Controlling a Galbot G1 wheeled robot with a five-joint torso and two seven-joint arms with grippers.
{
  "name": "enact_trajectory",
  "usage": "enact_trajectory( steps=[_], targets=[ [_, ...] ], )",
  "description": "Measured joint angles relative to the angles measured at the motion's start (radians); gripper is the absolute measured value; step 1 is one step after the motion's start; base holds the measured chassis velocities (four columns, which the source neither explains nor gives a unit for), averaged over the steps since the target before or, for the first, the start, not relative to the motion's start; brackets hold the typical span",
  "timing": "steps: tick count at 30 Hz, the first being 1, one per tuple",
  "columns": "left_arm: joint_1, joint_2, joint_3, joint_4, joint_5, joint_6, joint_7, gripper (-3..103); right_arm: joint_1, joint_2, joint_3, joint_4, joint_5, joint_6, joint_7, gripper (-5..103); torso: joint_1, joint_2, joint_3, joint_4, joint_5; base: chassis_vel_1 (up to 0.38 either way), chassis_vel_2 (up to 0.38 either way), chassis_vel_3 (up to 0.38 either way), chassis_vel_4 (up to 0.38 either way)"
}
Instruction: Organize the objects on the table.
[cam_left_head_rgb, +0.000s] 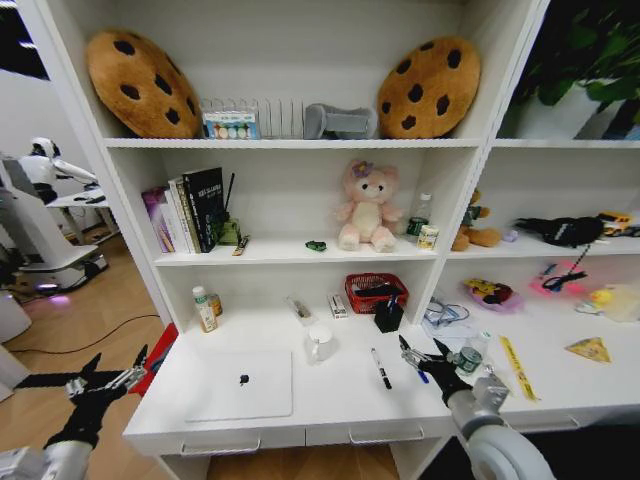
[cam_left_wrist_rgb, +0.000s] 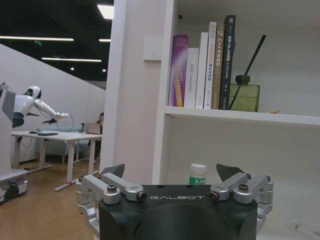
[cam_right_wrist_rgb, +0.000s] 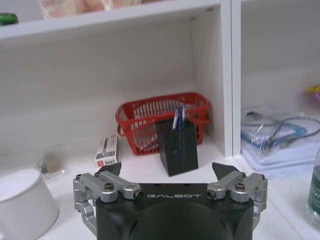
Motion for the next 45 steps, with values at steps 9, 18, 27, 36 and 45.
enact_trajectory(
  steps=[9, 18, 27, 36, 45],
  targets=[
    [0.000, 0.000, 0.000, 0.000, 0.000, 0.000, 0.000, 100, 0.116, -0.035, -0.083, -0.079, 0.074, -0.111, 0.025, 97, 0.000, 0.000, 0.000, -0.0002, -0.0001, 0.000, 0.000, 0.000, 0.000],
    [0.000, 0.000, 0.000, 0.000, 0.000, 0.000, 0.000, 100, 0.216, -0.062, -0.188, -0.227, 0.066, -0.133, 0.014, 97, 0.000, 0.000, 0.000, -0.0002, 0.0001, 0.000, 0.000, 0.000, 0.000],
    [0.000, 0.000, 0.000, 0.000, 0.000, 0.000, 0.000, 100, 0.326, -0.073, -0.311, -0.291, 0.063, -0.135, 0.006, 90, 0.000, 0.000, 0.000, 0.0000, 0.0000, 0.000, 0.000, 0.000, 0.000],
    [0.000, 0.000, 0.000, 0.000, 0.000, 0.000, 0.000, 100, 0.368, -0.075, -0.358, -0.332, 0.044, -0.139, 0.003, 65, 0.000, 0.000, 0.000, -0.0002, 0.0000, 0.000, 0.000, 0.000, 0.000],
    [0.000, 0.000, 0.000, 0.000, 0.000, 0.000, 0.000, 100, 0.374, -0.069, -0.369, -0.348, 0.035, -0.139, 0.002, 33, 0.000, 0.000, 0.000, -0.0002, 0.0000, 0.000, 0.000, 0.000, 0.000]
  ],
)
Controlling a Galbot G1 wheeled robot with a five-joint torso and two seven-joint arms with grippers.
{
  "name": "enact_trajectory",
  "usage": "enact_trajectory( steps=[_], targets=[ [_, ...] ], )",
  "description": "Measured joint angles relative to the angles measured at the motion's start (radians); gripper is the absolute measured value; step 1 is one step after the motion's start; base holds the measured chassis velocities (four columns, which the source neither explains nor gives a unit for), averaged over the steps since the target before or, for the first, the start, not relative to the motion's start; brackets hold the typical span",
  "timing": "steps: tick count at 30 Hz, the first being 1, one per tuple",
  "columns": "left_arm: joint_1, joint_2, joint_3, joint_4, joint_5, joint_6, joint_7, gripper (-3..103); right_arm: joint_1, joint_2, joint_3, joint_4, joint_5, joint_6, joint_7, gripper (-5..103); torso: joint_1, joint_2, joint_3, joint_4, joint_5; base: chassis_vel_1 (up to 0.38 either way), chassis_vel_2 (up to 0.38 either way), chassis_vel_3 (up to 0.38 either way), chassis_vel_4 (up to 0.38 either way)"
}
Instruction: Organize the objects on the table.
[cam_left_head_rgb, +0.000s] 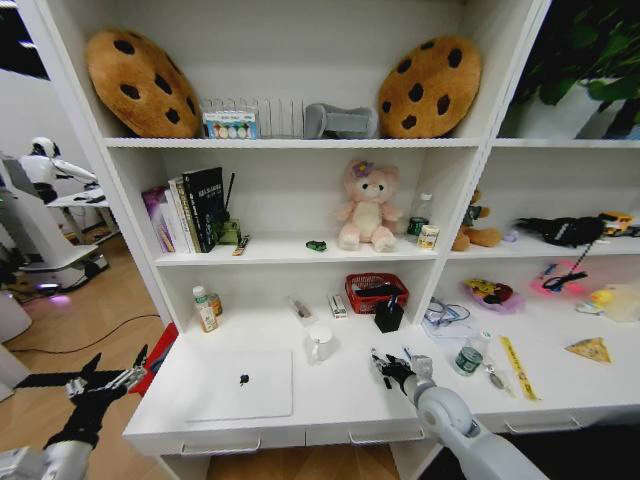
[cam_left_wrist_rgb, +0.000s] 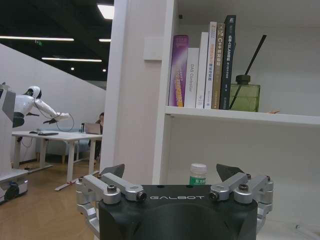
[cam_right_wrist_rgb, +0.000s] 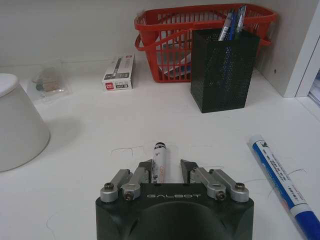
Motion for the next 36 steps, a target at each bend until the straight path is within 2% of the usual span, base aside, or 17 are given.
enact_trajectory(
  steps=[3, 4, 5, 13, 16, 17, 21, 22, 23, 24, 27, 28, 30, 36],
  targets=[
    [0.000, 0.000, 0.000, 0.000, 0.000, 0.000, 0.000, 100, -0.002, 0.001, 0.001, 0.000, 0.000, 0.000, -0.001, 16, 0.000, 0.000, 0.000, 0.0001, 0.0000, 0.000, 0.000, 0.000, 0.000],
    [0.000, 0.000, 0.000, 0.000, 0.000, 0.000, 0.000, 100, -0.002, 0.001, 0.001, 0.000, 0.000, 0.000, -0.001, 16, 0.000, 0.000, 0.000, 0.0001, 0.0000, 0.000, 0.000, 0.000, 0.000],
    [0.000, 0.000, 0.000, 0.000, 0.000, 0.000, 0.000, 100, -0.004, 0.001, 0.004, 0.001, 0.000, 0.001, -0.001, 12, 0.000, 0.000, 0.000, 0.0001, 0.0000, 0.000, 0.000, 0.000, 0.000],
    [0.000, 0.000, 0.000, 0.000, 0.000, 0.000, 0.000, 100, -0.032, 0.004, 0.035, 0.026, -0.020, 0.016, -0.007, 10, 0.000, 0.000, 0.000, 0.0001, 0.0000, 0.000, 0.000, 0.000, 0.000],
    [0.000, 0.000, 0.000, 0.000, 0.000, 0.000, 0.000, 100, -0.059, 0.004, 0.074, 0.077, -0.109, 0.086, -0.040, 10, 0.000, 0.000, 0.000, -0.0001, -0.0001, 0.000, 0.000, 0.000, 0.000],
    [0.000, 0.000, 0.000, 0.000, 0.000, 0.000, 0.000, 100, -0.059, 0.004, 0.074, 0.077, -0.109, 0.086, -0.040, 10, 0.000, 0.000, 0.000, -0.0001, -0.0001, 0.000, 0.000, 0.000, 0.000],
    [0.000, 0.000, 0.000, 0.000, 0.000, 0.000, 0.000, 100, -0.042, 0.002, 0.079, 0.134, -0.269, 0.254, -0.094, 10, 0.000, 0.000, 0.000, -0.0002, -0.0001, 0.000, 0.000, 0.000, 0.000],
    [0.000, 0.000, 0.000, 0.000, 0.000, 0.000, 0.000, 100, -0.042, 0.002, 0.079, 0.134, -0.269, 0.254, -0.094, 10, 0.000, 0.000, 0.000, -0.0002, -0.0001, 0.000, 0.000, 0.000, 0.000],
    [0.000, 0.000, 0.000, 0.000, 0.000, 0.000, 0.000, 100, -0.014, 0.003, 0.059, 0.135, -0.328, 0.323, -0.120, 10, 0.000, 0.000, 0.000, 0.0000, -0.0001, 0.000, 0.000, 0.000, 0.000],
    [0.000, 0.000, 0.000, 0.000, 0.000, 0.000, 0.000, 100, -0.014, 0.003, 0.059, 0.135, -0.328, 0.323, -0.120, 10, 0.000, 0.000, 0.000, 0.0000, -0.0001, 0.000, 0.000, 0.000, 0.000],
    [0.000, 0.000, 0.000, 0.000, 0.000, 0.000, 0.000, 100, 0.082, 0.016, -0.028, 0.112, -0.427, 0.450, -0.161, 10, 0.000, 0.000, 0.000, 0.0003, -0.0001, 0.000, 0.000, 0.000, 0.000],
    [0.000, 0.000, 0.000, 0.000, 0.000, 0.000, 0.000, 100, 0.082, 0.016, -0.028, 0.112, -0.427, 0.450, -0.161, 10, 0.000, 0.000, 0.000, 0.0003, -0.0001, 0.000, 0.000, 0.000, 0.000],
    [0.000, 0.000, 0.000, 0.000, 0.000, 0.000, 0.000, 100, 0.151, 0.026, -0.102, 0.072, -0.490, 0.518, -0.188, 10, 0.000, 0.000, 0.000, 0.0003, 0.0000, 0.000, 0.000, 0.000, 0.000],
    [0.000, 0.000, 0.000, 0.000, 0.000, 0.000, 0.000, 100, 0.236, 0.048, -0.182, 0.007, -0.568, 0.550, -0.198, 10, 0.000, 0.000, 0.000, 0.0004, 0.0001, 0.000, 0.000, 0.000, 0.000]
  ],
)
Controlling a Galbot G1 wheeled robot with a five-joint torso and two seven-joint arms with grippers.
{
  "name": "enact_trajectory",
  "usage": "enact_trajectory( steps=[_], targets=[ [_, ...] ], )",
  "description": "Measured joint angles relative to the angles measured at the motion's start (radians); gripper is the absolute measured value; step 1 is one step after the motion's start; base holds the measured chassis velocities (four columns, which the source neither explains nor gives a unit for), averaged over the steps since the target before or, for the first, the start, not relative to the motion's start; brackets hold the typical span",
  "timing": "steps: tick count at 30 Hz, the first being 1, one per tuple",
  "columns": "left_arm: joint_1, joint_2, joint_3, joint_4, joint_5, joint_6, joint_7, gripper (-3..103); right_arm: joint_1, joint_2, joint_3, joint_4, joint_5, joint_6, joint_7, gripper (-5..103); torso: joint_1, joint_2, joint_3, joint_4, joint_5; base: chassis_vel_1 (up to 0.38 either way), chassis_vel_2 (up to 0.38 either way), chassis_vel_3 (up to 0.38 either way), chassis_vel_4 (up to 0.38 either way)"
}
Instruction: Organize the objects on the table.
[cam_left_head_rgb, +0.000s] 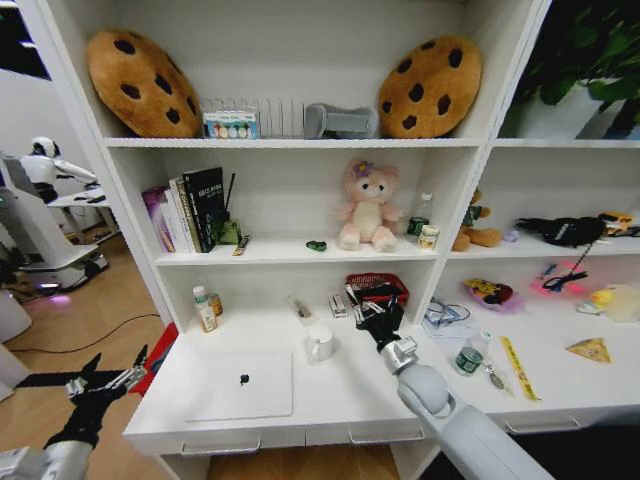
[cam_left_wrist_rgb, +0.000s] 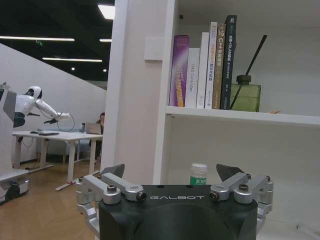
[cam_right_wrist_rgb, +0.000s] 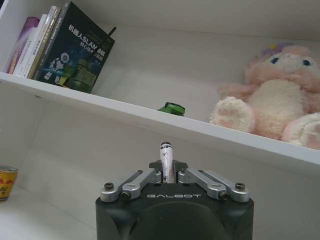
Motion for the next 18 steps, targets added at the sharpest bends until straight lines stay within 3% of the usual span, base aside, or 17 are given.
enact_trajectory(
  steps=[10, 18],
  targets=[
    [0.000, 0.000, 0.000, 0.000, 0.000, 0.000, 0.000, 100, -0.039, -0.007, 0.132, -0.067, -0.009, 0.040, 0.010, 10, 0.000, 0.000, 0.000, -0.0006, -0.0001, 0.000, 0.000, 0.000, 0.000],
    [0.000, 0.000, 0.000, 0.000, 0.000, 0.000, 0.000, 100, 0.003, 0.002, 0.202, -0.272, 0.001, 0.096, -0.003, 10, 0.000, 0.000, 0.000, -0.0004, 0.0001, 0.000, 0.000, 0.000, 0.000]
  ],
)
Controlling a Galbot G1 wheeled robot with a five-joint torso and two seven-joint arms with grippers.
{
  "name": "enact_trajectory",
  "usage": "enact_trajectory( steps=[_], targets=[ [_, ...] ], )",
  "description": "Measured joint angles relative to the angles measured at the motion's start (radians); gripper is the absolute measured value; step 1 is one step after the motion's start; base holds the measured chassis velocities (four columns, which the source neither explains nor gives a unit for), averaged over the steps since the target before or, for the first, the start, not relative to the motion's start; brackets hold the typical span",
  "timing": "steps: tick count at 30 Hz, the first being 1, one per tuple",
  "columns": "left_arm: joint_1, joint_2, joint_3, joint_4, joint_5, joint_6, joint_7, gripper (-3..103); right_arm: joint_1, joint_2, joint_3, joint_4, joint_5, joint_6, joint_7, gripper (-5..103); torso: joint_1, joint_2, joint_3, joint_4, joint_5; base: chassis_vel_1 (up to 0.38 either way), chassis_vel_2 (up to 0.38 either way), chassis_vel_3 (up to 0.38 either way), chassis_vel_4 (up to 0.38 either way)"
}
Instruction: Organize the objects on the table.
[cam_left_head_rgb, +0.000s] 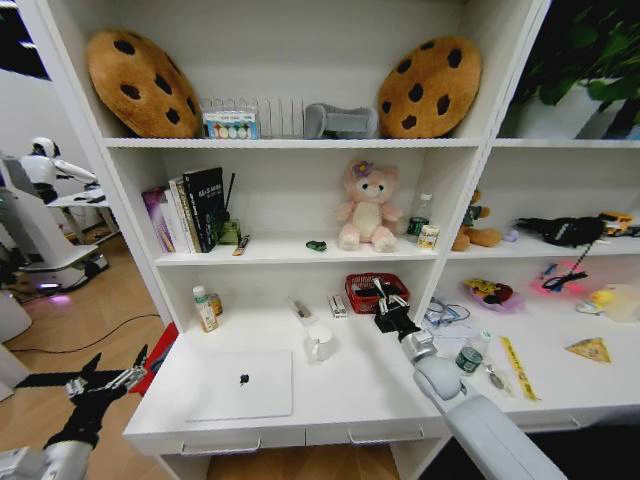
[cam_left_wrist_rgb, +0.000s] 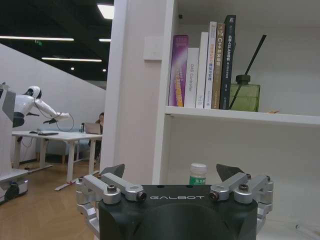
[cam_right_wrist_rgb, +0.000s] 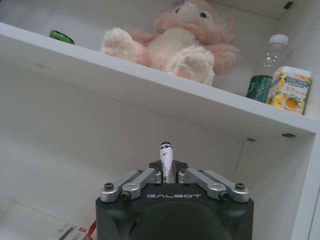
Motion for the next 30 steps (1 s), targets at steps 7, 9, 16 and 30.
enact_trajectory(
  steps=[7, 9, 16, 30],
  targets=[
    [0.000, 0.000, 0.000, 0.000, 0.000, 0.000, 0.000, 100, 0.091, 0.017, -0.027, -0.128, 0.031, 0.012, -0.003, 10, 0.000, 0.000, 0.000, 0.0003, 0.0000, 0.000, 0.000, 0.000, 0.000],
    [0.000, 0.000, 0.000, 0.000, 0.000, 0.000, 0.000, 100, 0.126, 0.022, -0.041, -0.159, 0.047, 0.013, -0.003, 10, 0.000, 0.000, 0.000, 0.0002, -0.0001, 0.000, 0.000, 0.000, 0.000],
    [0.000, 0.000, 0.000, 0.000, 0.000, 0.000, 0.000, 100, 0.229, 0.042, -0.083, -0.245, 0.069, 0.017, -0.004, 10, 0.000, 0.000, 0.000, 0.0001, -0.0002, 0.000, 0.000, 0.000, 0.000],
    [0.000, 0.000, 0.000, 0.000, 0.000, 0.000, 0.000, 100, 0.364, 0.100, -0.169, -0.433, 0.085, 0.044, -0.010, 10, 0.000, 0.000, 0.000, 0.0000, -0.0002, 0.000, 0.000, 0.000, 0.000]
  ],
)
